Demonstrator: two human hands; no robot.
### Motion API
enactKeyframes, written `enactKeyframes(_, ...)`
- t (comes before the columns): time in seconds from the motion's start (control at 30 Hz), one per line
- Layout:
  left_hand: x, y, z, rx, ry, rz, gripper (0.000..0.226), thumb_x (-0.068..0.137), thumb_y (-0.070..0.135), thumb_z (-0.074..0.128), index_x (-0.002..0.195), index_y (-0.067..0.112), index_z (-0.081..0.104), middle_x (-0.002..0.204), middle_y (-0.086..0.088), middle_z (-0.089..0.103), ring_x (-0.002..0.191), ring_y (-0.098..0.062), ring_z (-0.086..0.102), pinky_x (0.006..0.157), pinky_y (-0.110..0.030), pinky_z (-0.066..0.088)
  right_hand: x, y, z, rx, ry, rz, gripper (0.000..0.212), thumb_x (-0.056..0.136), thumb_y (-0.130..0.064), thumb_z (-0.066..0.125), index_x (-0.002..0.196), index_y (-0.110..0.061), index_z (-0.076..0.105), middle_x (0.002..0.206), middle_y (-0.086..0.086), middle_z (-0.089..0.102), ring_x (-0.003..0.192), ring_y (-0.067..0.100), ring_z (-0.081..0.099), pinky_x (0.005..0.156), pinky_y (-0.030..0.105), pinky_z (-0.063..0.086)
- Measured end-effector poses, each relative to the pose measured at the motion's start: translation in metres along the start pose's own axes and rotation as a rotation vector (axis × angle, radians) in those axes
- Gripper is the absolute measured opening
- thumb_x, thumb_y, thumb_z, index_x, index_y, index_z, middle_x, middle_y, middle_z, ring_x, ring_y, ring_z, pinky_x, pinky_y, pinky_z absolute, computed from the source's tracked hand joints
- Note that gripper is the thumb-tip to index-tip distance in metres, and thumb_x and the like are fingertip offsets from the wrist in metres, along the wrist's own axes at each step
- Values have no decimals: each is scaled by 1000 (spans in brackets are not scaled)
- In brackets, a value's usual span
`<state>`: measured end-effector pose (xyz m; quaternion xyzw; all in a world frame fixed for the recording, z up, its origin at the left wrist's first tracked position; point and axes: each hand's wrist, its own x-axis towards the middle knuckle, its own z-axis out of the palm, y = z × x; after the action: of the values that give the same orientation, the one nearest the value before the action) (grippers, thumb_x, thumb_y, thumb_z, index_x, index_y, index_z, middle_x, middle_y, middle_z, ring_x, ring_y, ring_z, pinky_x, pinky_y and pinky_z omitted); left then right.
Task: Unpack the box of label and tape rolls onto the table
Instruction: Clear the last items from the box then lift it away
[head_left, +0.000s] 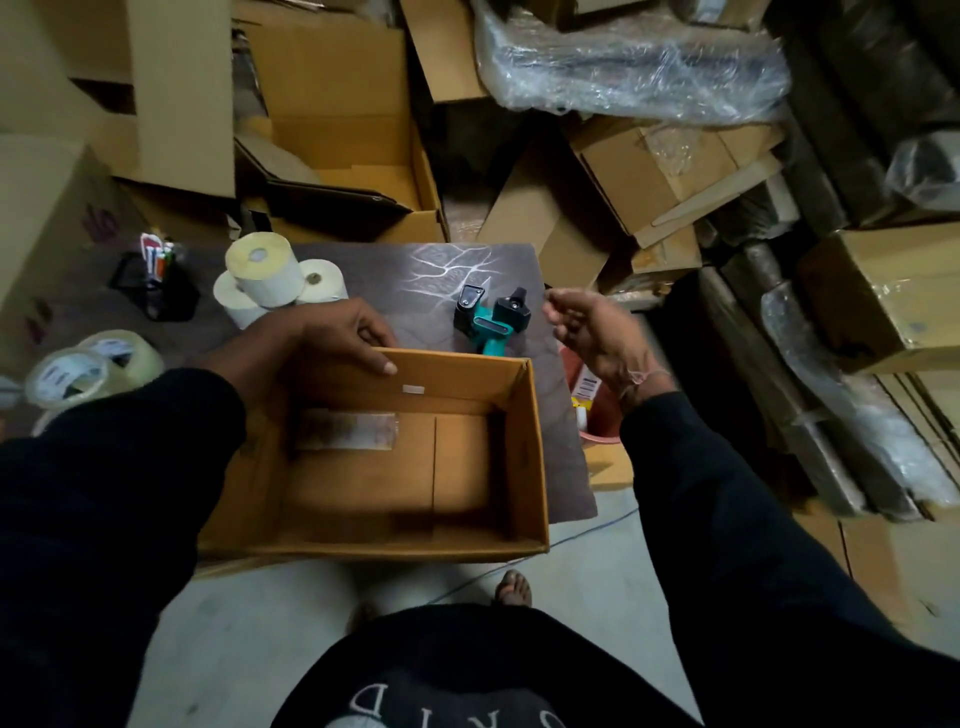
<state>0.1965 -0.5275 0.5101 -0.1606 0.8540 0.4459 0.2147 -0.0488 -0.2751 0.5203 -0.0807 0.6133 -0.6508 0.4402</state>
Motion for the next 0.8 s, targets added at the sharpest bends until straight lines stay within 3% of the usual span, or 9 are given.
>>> enactKeyframes(0.13, -19, -10, -9, -59, -29, -15, 25, 86, 39, 79, 109, 28, 80, 105, 12, 79, 97, -11, 76, 89, -30, 58, -34, 8, 65, -285, -267, -21, 13, 93, -7, 65, 98, 3, 71, 83, 15, 71, 62, 11, 63, 53, 16, 49)
enactKeyframes(0.23, -31, -18, -13, -57, -7, -48, 27, 87, 48, 75, 106, 29, 81, 102, 10, 80, 95, -12, 76, 91, -33, 59, -43, 41, 97, -539, -482, 125, 18, 94, -5, 63, 105, 8, 70, 96, 23, 72, 71, 14, 71, 59, 17, 57)
enactKeyframes(0.3, -35, -23, -13, -40, 19, -42, 30, 86, 51, 75, 104, 28, 82, 99, 8, 80, 92, -12, 77, 90, -33, 60, -45, 74, 118, -832, -566, 127, 20, 89, 0, 66, 108, 5, 72, 102, 20, 73, 82, 17, 72, 71, 21, 58)
enactKeyframes(0.43, -39, -30, -12, 3, 58, -4, 35, 85, 58, 72, 104, 29, 82, 97, 13, 80, 90, -8, 76, 88, -31, 60, -40, 143, 160, -1441, -574, -187, 44, 86, -10, 71, 128, 0, 64, 132, 18, 63, 122, 32, 59, 100, 25, 41)
enactKeyframes(0.5, -40, -34, -10, 57, 82, 14, 36, 86, 62, 69, 105, 34, 81, 97, 18, 78, 90, -5, 74, 87, -28, 59, -29, 175, 171, -1697, -600, -339, 64, 87, -29, 69, 145, -9, 48, 147, 17, 47, 131, 36, 49, 108, 37, 39)
enactKeyframes(0.57, -45, -42, -10, 104, 109, 17, 39, 88, 63, 65, 107, 33, 80, 98, 18, 77, 90, -3, 73, 84, -26, 59, -18, 199, 176, -1837, -580, -354, 73, 89, -37, 64, 153, -18, 35, 154, 15, 35, 136, 37, 41, 111, 46, 35)
enactKeyframes(0.7, -60, -71, -8, 153, 247, 64, 25, 90, 54, 70, 82, 32, 77, 77, 26, 72, 72, 5, 67, 66, -15, 50, -14, 218, 176, -1932, -499, -340, 59, 98, -31, 51, 152, -17, 33, 156, 15, 36, 138, 36, 39, 112, 46, 30)
enactKeyframes(0.8, -68, -94, 3, 25, 349, 43, 27, 89, 49, 74, 80, 24, 75, 80, 9, 75, 76, -7, 69, 66, -26, 50, -19, 221, 172, -1947, -498, -406, 43, 99, -29, 49, 140, -16, 49, 140, 12, 55, 124, 32, 54, 106, 43, 38)
